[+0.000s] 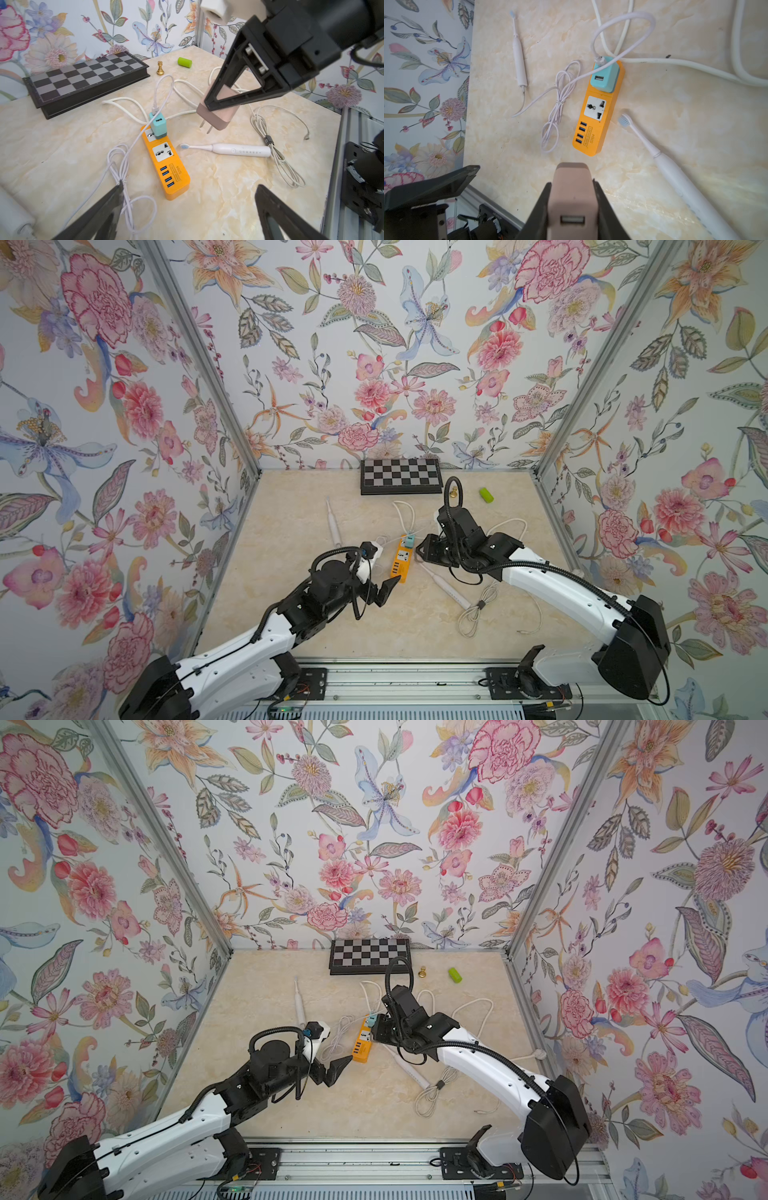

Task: Charge the electric toothbrush
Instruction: Insert the plug into the socket.

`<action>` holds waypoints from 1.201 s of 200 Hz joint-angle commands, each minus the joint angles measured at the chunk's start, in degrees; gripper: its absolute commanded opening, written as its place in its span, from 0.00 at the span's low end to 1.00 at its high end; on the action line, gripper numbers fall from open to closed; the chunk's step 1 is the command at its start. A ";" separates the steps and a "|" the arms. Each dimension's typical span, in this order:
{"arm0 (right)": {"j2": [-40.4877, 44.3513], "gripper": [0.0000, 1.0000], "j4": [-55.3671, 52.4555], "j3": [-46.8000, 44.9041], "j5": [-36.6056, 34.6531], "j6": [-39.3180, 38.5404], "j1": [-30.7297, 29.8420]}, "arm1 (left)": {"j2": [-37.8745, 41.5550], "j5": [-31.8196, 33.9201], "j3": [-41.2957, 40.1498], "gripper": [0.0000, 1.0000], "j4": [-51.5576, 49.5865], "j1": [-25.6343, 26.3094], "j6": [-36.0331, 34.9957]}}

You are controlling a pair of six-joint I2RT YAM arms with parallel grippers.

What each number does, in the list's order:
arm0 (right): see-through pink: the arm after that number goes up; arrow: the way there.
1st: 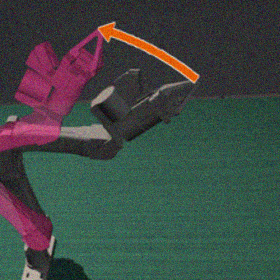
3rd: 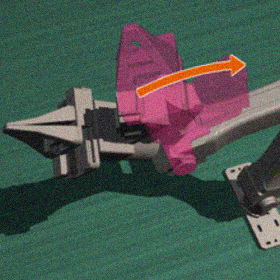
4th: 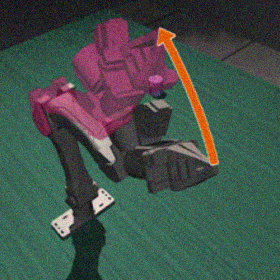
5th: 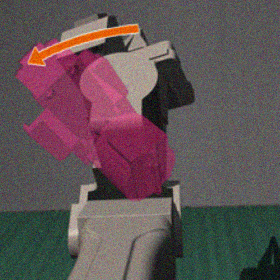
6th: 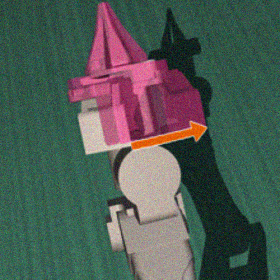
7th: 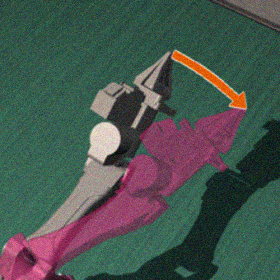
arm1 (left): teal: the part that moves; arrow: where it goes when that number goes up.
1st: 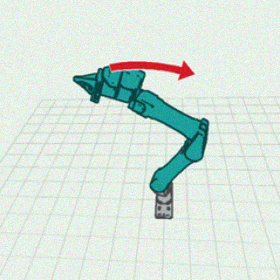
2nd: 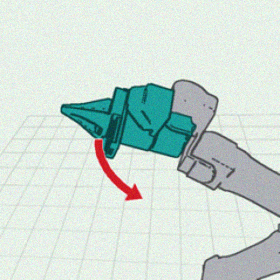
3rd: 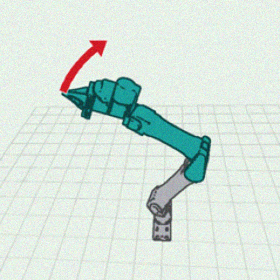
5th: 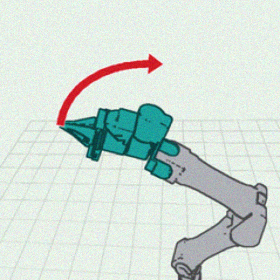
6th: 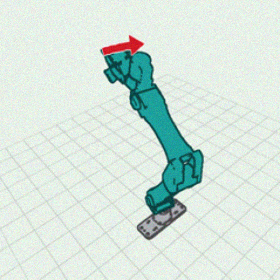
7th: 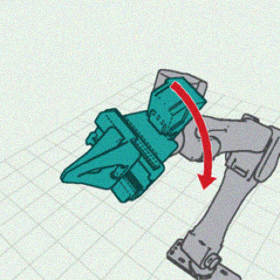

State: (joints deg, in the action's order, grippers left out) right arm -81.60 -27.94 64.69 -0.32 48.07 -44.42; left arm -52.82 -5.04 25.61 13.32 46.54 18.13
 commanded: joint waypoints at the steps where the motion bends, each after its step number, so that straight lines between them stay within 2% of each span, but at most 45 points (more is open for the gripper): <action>1: -4.62 0.16 -2.90 3.02 -10.95 6.15 -1.83 | 1.14 9.54 -2.00 0.99 0.85 0.44 7.91; 50: -15.62 0.15 -3.30 10.19 -17.49 12.57 -5.36 | 1.96 13.24 -5.62 0.99 3.52 0.30 12.95; 88: -20.76 0.15 -3.67 13.05 -21.33 13.64 -6.18 | 4.25 16.32 -7.50 0.99 3.93 0.09 14.48; 119: -23.05 0.14 -4.06 13.74 -22.24 15.73 -6.33 | 4.57 16.33 -8.43 0.99 3.75 -0.40 16.19; 240: -30.05 0.12 -9.59 18.71 -25.61 19.31 -6.98 | 5.38 15.24 -10.66 0.99 4.23 -1.20 15.80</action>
State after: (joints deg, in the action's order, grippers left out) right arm -110.19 -34.02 81.58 -23.75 65.25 -51.05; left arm -47.97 9.47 15.77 16.84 46.04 33.06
